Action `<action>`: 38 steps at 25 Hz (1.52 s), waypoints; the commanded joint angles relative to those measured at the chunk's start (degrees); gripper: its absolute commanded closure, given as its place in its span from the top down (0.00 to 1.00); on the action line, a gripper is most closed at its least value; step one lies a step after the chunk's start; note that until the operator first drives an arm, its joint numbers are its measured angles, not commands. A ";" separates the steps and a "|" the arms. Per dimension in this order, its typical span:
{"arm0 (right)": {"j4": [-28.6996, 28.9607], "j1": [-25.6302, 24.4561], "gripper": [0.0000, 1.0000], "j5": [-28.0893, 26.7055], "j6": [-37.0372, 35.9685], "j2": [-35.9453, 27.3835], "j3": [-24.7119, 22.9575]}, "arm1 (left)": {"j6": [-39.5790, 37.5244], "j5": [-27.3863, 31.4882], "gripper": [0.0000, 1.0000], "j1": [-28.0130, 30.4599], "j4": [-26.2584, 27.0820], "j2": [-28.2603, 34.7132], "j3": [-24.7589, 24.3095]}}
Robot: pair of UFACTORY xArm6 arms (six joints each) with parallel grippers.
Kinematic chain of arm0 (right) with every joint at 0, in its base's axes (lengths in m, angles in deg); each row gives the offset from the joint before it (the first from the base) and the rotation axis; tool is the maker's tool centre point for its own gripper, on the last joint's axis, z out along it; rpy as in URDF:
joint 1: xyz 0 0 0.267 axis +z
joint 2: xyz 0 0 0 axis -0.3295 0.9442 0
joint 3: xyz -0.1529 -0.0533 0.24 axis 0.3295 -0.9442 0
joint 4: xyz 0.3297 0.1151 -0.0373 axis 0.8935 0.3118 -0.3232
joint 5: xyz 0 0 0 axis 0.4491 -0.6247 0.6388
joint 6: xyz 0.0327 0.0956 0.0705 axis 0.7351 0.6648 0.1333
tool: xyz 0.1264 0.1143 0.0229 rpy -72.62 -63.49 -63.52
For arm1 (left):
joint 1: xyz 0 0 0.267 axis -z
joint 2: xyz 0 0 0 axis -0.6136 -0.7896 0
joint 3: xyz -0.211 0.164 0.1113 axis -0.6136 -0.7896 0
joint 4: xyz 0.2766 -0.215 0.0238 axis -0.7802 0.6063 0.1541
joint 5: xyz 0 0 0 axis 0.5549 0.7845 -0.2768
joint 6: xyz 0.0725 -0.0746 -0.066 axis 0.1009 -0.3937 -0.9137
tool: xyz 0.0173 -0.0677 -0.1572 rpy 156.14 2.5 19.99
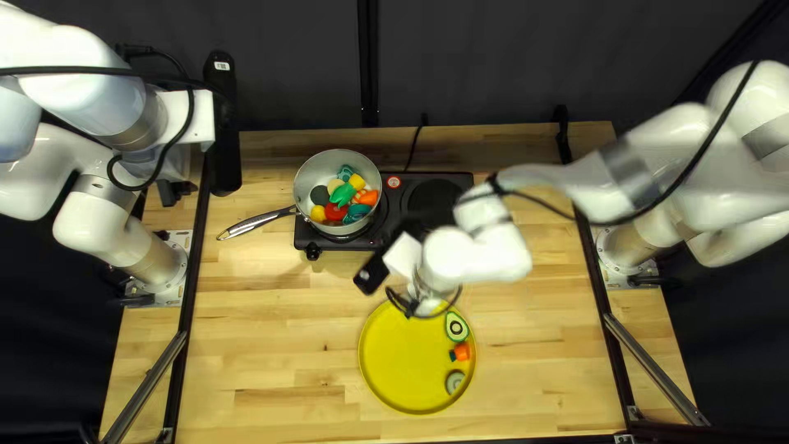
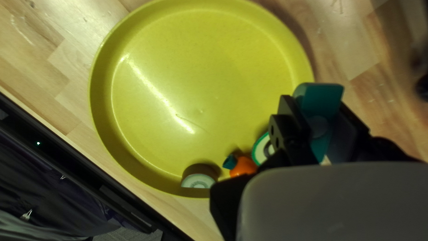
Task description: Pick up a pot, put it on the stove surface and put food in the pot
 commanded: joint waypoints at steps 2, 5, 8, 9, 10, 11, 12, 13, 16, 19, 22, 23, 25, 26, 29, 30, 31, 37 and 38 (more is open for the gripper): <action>5.03 -8.88 0.00 -0.33 -17.18 0.33 3.05 | 0.00 0.00 1.00 0.00 0.00 0.00 0.00; 7.98 -11.90 0.00 0.58 -26.18 3.80 5.55 | 0.00 0.00 1.00 0.00 0.00 0.00 0.00; 8.92 -14.11 0.00 -0.83 -31.23 7.09 8.99 | 0.00 0.00 1.00 0.00 0.00 0.00 0.00; 9.85 -15.26 0.00 -1.44 -33.79 7.36 9.51 | 0.00 0.00 1.00 0.00 0.00 0.00 0.00; 10.75 -16.07 0.00 -1.54 -35.64 7.16 9.41 | 0.00 0.00 1.00 0.00 0.00 0.00 0.00; 11.57 -16.62 0.00 -1.54 -37.06 7.07 9.38 | 0.00 0.00 1.00 0.00 0.00 0.00 0.00; 12.18 -17.02 0.00 -1.61 -38.10 7.45 9.87 | 0.00 0.00 1.00 0.00 0.00 0.00 0.00; 12.41 -17.13 0.00 -1.80 -38.52 7.93 10.48 | 0.00 0.00 1.00 0.00 0.00 0.00 0.00; 12.11 -16.83 0.00 -3.98 -38.75 11.30 15.27 | 0.00 0.00 1.00 0.00 0.00 0.00 0.00; 12.02 -16.43 0.00 -6.10 -38.71 14.25 20.01 | 0.00 0.00 1.00 0.00 0.00 0.00 0.00; 11.89 -15.93 0.00 -7.75 -38.93 18.04 24.99 | 0.00 0.00 1.00 0.00 0.00 0.00 0.00; 11.81 -15.87 0.00 -8.21 -38.83 18.95 26.17 | 0.00 0.00 1.00 0.00 0.00 0.00 0.00; 11.56 -15.72 0.00 -9.25 -38.37 20.45 28.14 | 0.00 0.00 1.00 0.00 0.00 0.00 0.00; 11.56 -15.72 0.00 -9.25 -38.37 20.45 28.14 | 0.00 0.00 1.00 0.00 0.00 0.00 0.00; 11.56 -15.72 0.00 -9.25 -38.37 20.45 28.14 | 0.00 0.00 1.00 0.00 0.00 0.00 0.00; 11.56 -15.72 0.00 -9.25 -38.37 20.45 28.14 | 0.00 0.00 1.00 0.00 0.00 0.00 0.00; 11.56 -15.72 0.00 -9.25 -38.37 20.45 28.14 | 0.00 0.00 1.00 0.00 0.00 0.00 0.00; 11.56 -15.72 1.00 -9.25 -38.37 20.45 28.14 | 0.00 0.00 1.00 0.00 0.00 0.00 0.00; 11.56 -15.72 1.00 -9.25 -38.37 20.45 28.14 | 0.00 0.00 1.00 0.00 0.00 0.00 0.00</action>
